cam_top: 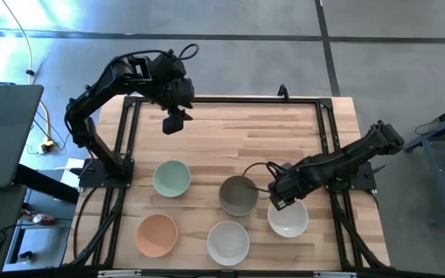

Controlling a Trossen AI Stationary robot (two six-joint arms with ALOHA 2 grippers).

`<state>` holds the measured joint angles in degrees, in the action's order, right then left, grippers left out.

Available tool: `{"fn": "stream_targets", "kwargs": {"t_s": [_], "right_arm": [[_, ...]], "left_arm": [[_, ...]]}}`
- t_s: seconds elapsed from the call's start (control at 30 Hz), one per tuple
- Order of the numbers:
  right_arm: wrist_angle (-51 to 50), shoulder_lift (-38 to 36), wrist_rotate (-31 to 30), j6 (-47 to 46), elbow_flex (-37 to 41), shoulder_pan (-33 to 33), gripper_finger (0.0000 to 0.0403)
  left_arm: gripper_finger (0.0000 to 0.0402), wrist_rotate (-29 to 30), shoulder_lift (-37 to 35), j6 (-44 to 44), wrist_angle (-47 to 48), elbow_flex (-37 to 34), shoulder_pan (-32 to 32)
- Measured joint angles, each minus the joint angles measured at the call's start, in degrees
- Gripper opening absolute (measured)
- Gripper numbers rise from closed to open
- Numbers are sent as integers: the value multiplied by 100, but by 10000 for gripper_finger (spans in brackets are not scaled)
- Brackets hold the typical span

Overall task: Nest bowls inside each other
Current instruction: Stack the top right white bowl on top of the gray bowl

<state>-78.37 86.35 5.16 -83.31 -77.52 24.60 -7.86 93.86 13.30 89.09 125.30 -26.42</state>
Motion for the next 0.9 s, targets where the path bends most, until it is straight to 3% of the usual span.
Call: {"fn": "stream_targets", "kwargs": {"t_s": [0.3, 0.6, 0.9], "right_arm": [[-233, 35, 313, -246, 159, 203, 147], [839, 41, 733, -773, 1085, 504, 147], [1161, 37, 915, -1467, 1738, 843, 147]], "left_arm": [[184, 17, 0, -70, -1, 1, 77], [184, 16, 0, -65, 1, 1, 77], [184, 15, 0, -27, 0, 1, 77]]}}
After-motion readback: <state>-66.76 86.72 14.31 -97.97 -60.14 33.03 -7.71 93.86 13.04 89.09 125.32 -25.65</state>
